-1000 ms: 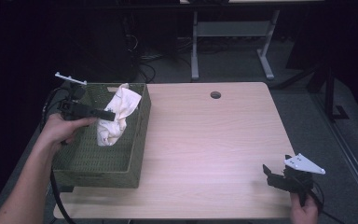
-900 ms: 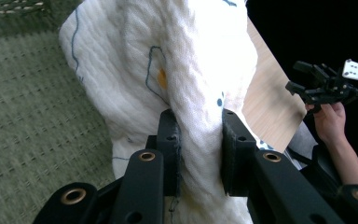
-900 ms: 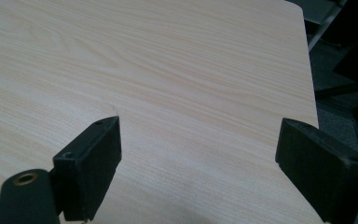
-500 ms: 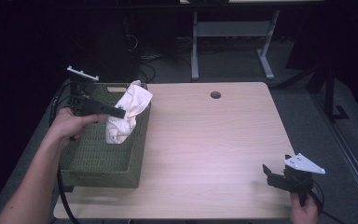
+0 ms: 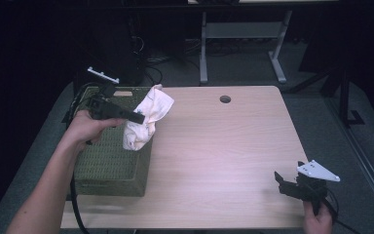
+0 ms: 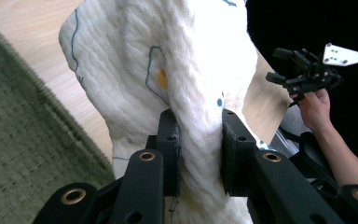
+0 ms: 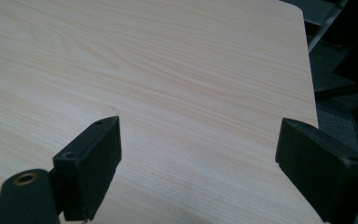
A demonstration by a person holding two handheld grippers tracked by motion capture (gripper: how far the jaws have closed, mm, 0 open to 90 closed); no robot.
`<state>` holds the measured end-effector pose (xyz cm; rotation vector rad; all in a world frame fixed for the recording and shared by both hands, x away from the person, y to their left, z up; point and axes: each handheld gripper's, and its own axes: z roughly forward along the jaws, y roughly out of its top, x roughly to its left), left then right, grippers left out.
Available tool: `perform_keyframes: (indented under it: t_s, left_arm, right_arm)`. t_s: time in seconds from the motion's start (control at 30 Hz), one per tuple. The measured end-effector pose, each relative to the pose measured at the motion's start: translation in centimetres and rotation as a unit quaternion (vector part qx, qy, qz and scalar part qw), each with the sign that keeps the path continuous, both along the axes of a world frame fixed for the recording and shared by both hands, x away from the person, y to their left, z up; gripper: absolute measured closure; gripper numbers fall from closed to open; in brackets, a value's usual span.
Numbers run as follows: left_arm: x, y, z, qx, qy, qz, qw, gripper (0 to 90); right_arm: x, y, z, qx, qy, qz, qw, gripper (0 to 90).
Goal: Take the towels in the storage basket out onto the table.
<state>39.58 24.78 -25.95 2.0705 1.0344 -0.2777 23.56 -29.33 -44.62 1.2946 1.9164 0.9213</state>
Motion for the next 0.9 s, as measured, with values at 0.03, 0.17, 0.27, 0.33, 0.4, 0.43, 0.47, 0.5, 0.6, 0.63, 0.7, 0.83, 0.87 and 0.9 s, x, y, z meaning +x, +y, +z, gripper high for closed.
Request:
perform_keyframes:
  t_s: [0.03, 0.17, 0.27, 0.33, 0.4, 0.43, 0.47, 0.5, 0.6, 0.63, 0.7, 0.83, 0.87, 0.9]
  left_arm:
    - [0.0, -0.2, 0.0, 0.001, 0.000, -0.002, 1.0000, 72.2]
    - [0.1, -1.0, -0.1, 0.001, 0.000, -0.010, 0.9999, 72.2]
    - [0.1, -1.5, -0.2, -0.001, 0.002, -0.013, 0.9999, 72.2]
    - [0.2, -1.9, -0.3, 0.000, 0.004, -0.018, 0.9998, 72.2]
    - [0.3, -2.2, -0.5, 0.001, 0.005, -0.021, 0.9998, 72.2]
    - [0.3, -2.5, -0.5, 0.001, 0.006, -0.023, 0.9997, 72.2]
    - [0.3, -2.6, -0.6, 0.001, 0.006, -0.024, 0.9997, 72.2]
    - [0.4, -2.8, -0.6, 0.001, 0.007, -0.026, 0.9996, 72.2]
    - [0.5, -3.2, -0.7, 0.002, 0.008, -0.030, 0.9995, 72.2]
    - [0.5, -3.4, -0.8, 0.001, 0.009, -0.029, 0.9995, 72.2]
    - [0.5, -3.6, -0.9, 0.000, 0.011, -0.030, 0.9995, 72.2]
    - [0.6, -4.1, -1.2, -0.001, 0.012, -0.035, 0.9993, 72.2]
    - [0.7, -4.2, -1.3, -0.001, 0.013, -0.036, 0.9993, 72.2]
    - [0.7, -4.4, -1.4, -0.001, 0.014, -0.037, 0.9992, 72.2]
  right_arm:
    - [0.0, 0.0, 0.0, 0.000, 0.000, 0.000, 1.0000, 13.9]
    - [0.0, 0.0, 0.0, 0.000, 0.000, -0.001, 1.0000, 13.9]
    - [0.0, 0.0, 0.1, 0.001, 0.000, -0.001, 1.0000, 13.9]
    - [-0.1, 0.0, 0.1, -0.001, 0.000, -0.001, 1.0000, 13.9]
    - [-0.1, 0.0, 0.1, -0.001, 0.001, 0.000, 1.0000, 13.9]
    - [0.0, 0.0, 0.1, -0.002, 0.001, 0.000, 1.0000, 13.9]
    - [0.0, 0.0, 0.1, -0.001, 0.001, 0.000, 1.0000, 13.9]
    - [0.0, 0.0, 0.1, -0.001, 0.001, 0.000, 1.0000, 13.9]
    - [0.0, 0.0, 0.1, -0.001, 0.001, 0.000, 1.0000, 13.9]
    - [0.0, 0.0, 0.1, -0.001, 0.000, 0.000, 1.0000, 13.9]
    - [0.0, 0.0, 0.1, -0.001, 0.000, 0.001, 1.0000, 13.9]
    - [0.0, 0.0, 0.1, -0.002, 0.001, 0.000, 1.0000, 13.9]
    - [0.0, 0.0, 0.1, -0.002, 0.001, 0.000, 1.0000, 13.9]
    - [0.0, 0.0, 0.1, -0.002, 0.001, 0.001, 1.0000, 13.9]
